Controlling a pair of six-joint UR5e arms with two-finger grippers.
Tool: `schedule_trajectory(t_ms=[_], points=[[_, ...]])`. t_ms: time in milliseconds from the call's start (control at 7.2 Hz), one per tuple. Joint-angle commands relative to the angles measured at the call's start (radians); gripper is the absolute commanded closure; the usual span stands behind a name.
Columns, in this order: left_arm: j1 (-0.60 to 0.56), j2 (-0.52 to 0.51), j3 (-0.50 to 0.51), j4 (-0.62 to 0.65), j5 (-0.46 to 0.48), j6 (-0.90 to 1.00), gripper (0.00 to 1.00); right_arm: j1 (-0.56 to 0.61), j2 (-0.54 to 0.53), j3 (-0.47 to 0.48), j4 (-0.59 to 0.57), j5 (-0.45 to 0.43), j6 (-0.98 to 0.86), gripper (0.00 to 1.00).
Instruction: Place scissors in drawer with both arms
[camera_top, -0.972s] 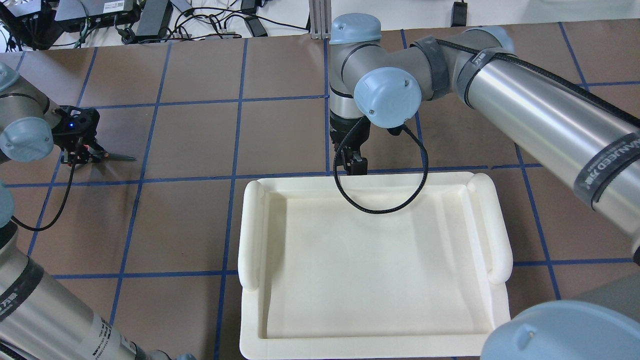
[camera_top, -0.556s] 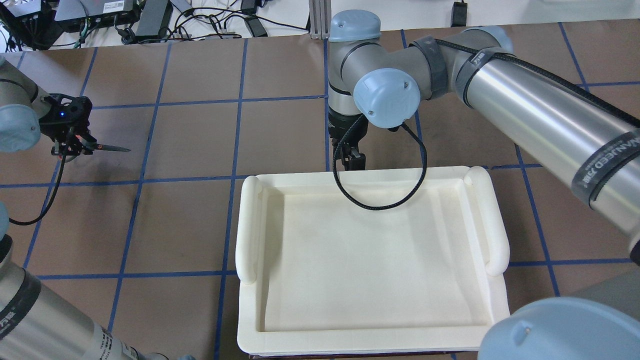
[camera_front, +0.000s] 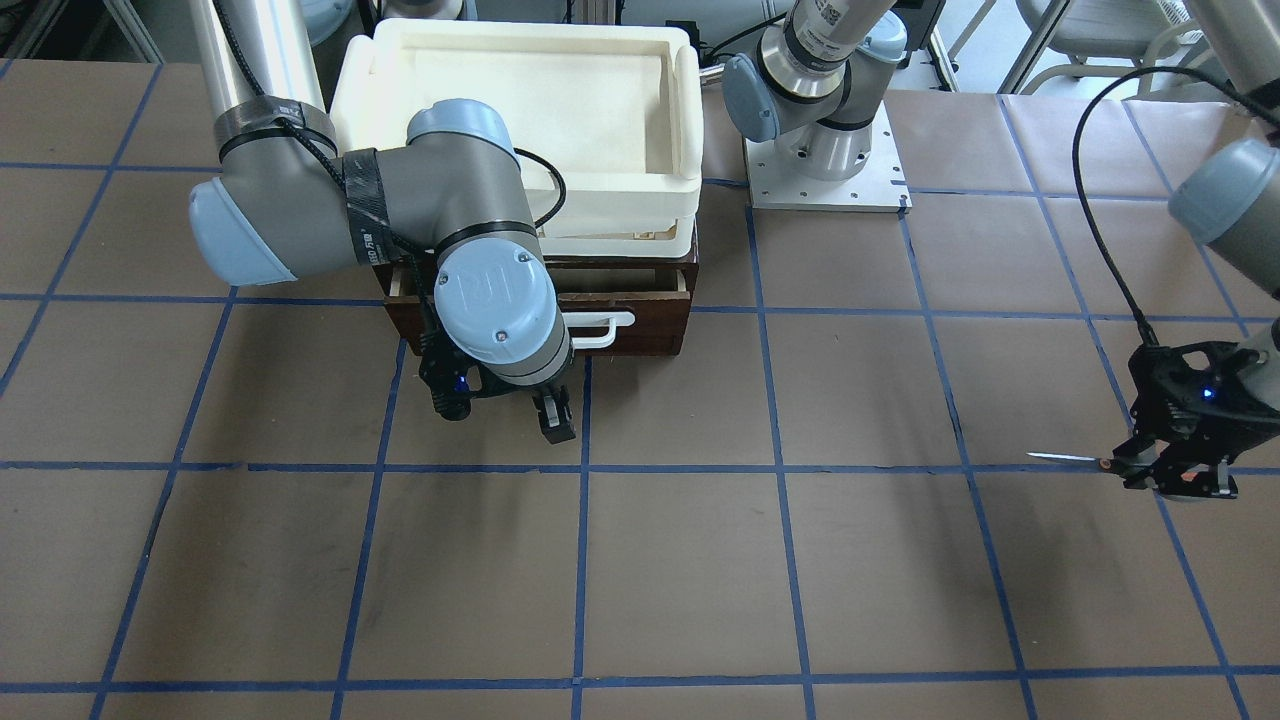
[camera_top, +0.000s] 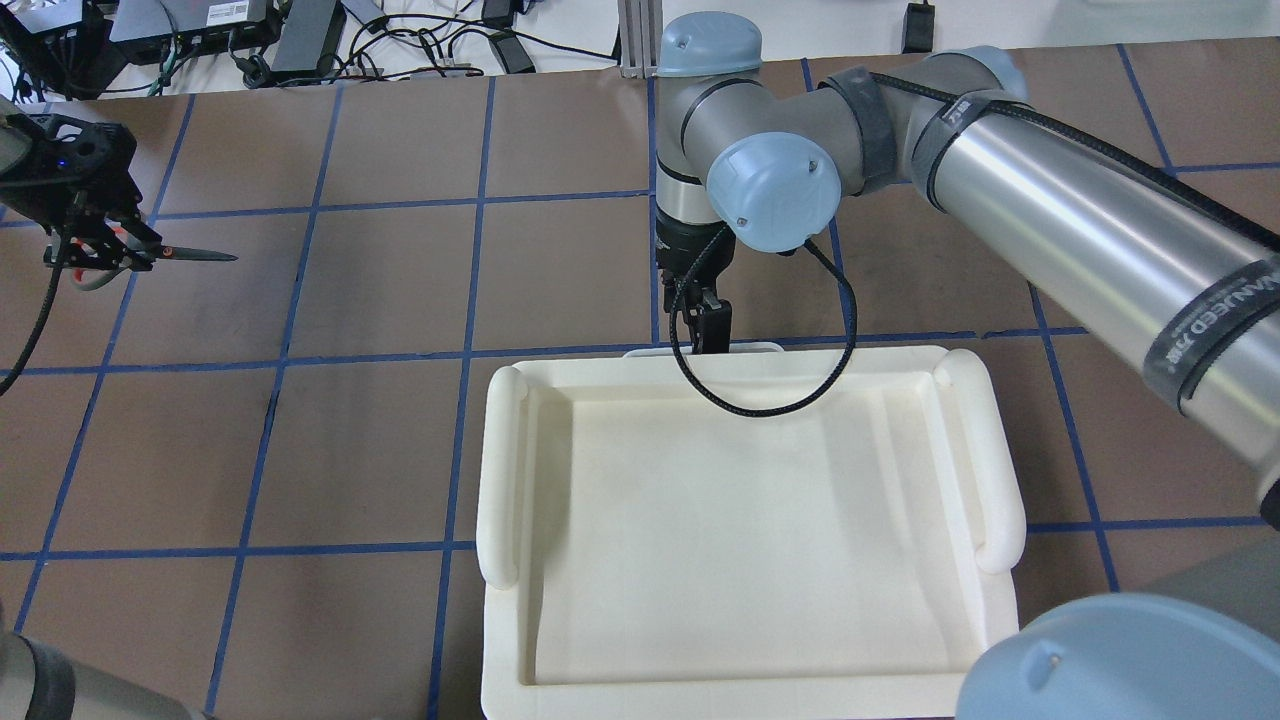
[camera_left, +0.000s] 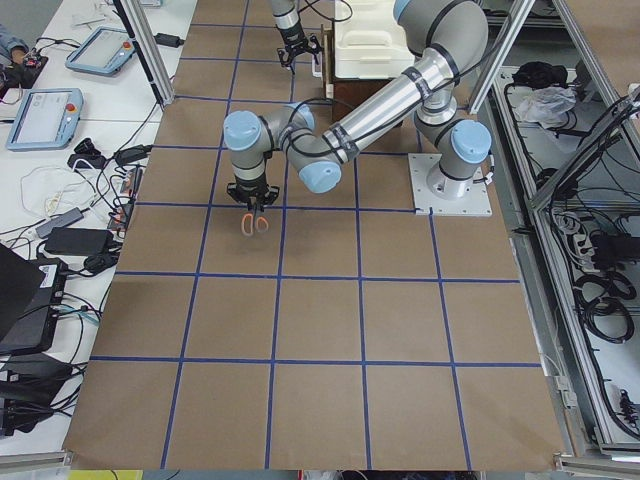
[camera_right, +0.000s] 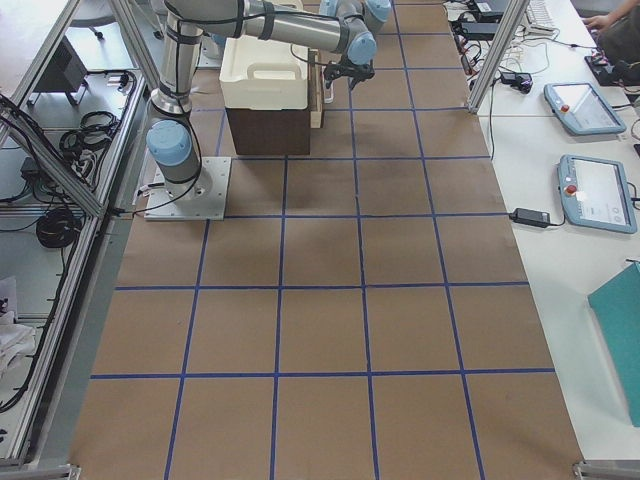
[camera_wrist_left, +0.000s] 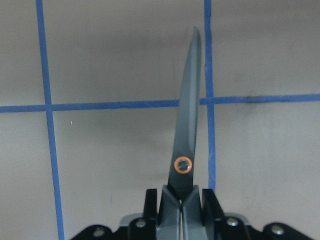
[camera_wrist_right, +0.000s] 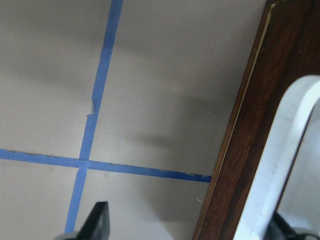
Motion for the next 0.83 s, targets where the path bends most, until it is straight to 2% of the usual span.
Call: schedule_trajectory(t_ms=[0, 278, 694], points=[[-0.062, 0.133, 0.003, -0.12, -0.02, -0.139, 0.99, -0.002, 0.002, -0.001, -0.012, -0.002, -0.022, 0.0], [-0.168, 0.209, 0.01, -0.189, -0.008, -0.287, 0.99, -0.003, 0.01, -0.004, -0.026, -0.005, -0.04, 0.0], [-0.372, 0.259, 0.026, -0.286, -0.005, -0.537, 0.97, -0.003, 0.045, -0.05, -0.026, -0.006, -0.04, 0.0]])
